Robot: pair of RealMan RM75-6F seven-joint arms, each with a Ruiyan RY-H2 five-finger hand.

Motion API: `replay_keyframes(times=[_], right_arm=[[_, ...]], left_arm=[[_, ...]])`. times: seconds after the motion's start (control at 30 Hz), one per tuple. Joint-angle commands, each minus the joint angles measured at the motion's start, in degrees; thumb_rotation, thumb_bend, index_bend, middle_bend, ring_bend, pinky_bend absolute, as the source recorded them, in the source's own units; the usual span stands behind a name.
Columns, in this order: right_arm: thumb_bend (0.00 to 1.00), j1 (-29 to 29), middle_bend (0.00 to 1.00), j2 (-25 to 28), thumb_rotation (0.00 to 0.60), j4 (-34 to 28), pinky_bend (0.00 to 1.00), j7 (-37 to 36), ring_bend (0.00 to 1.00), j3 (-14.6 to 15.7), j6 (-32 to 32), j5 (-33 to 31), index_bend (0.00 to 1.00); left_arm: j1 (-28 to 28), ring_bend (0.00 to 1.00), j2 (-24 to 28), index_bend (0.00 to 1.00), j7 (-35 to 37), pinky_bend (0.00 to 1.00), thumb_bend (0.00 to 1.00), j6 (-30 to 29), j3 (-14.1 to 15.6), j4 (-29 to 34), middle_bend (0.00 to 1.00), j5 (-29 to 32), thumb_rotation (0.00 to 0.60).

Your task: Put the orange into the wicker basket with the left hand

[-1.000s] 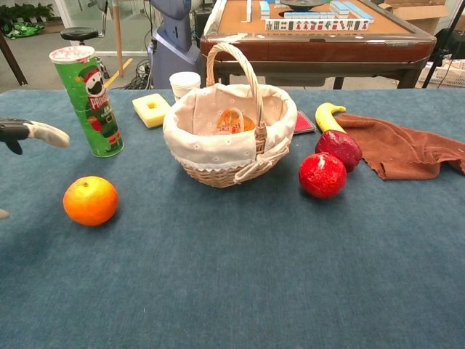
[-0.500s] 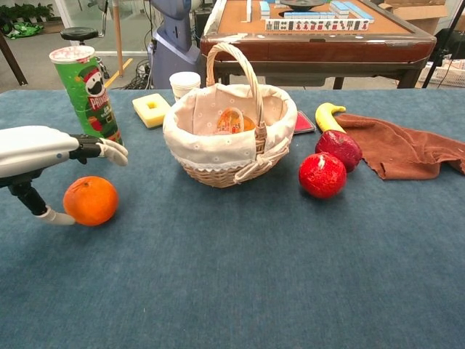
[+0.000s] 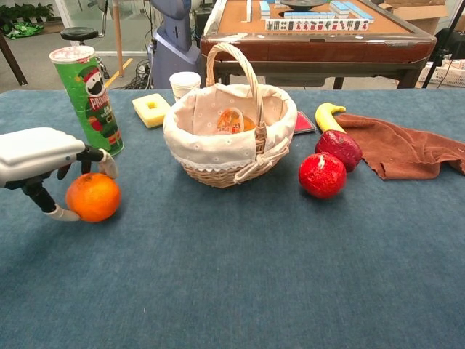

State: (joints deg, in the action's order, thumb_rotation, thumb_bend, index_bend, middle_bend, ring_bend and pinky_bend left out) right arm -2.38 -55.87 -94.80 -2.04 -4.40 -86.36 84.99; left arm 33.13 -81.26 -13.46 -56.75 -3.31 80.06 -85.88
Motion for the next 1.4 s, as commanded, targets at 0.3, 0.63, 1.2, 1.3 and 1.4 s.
replay_keyframes(times=[0.3,0.63,1.2,1.3,1.4], right_arm=[[0.29,-0.02,0.32,-0.17,0.600,0.15,0.40,-0.15,0.33,0.02,0.13,-0.01,0.35],[0.29,-0.53,0.32,-0.30,0.600,0.15,0.40,0.02,0.33,-0.01,0.87,0.09,0.35],[0.29,0.35,0.32,-0.34,0.600,0.56,0.40,-0.49,0.33,0.25,-0.02,-0.13,0.35],[0.29,0.40,0.32,-0.33,0.600,0.69,0.40,-0.58,0.33,0.26,0.03,-0.23,0.35],[0.29,0.38,0.32,-0.45,0.600,0.85,0.40,-0.74,0.33,0.22,0.06,-0.24,0.35]], left_arm=[[-0.43,0.45,-0.16,0.46,10.74,0.61,0.19,-16.74,-3.80,-2.06,0.43,-8.35,0.600],[3.85,0.43,-3.22,0.45,11.90,0.61,0.19,-17.36,-7.04,-1.55,0.43,-8.51,0.600],[9.56,0.40,-9.52,0.34,7.03,0.61,0.19,-14.71,-8.71,-6.56,0.34,-6.89,0.600],[9.82,0.38,-10.44,0.29,6.10,0.61,0.18,-15.08,-8.95,-7.29,0.26,-6.39,0.600],[10.06,0.34,-11.45,0.25,5.15,0.61,0.17,-15.61,-9.20,-8.11,0.21,-5.90,0.600]])
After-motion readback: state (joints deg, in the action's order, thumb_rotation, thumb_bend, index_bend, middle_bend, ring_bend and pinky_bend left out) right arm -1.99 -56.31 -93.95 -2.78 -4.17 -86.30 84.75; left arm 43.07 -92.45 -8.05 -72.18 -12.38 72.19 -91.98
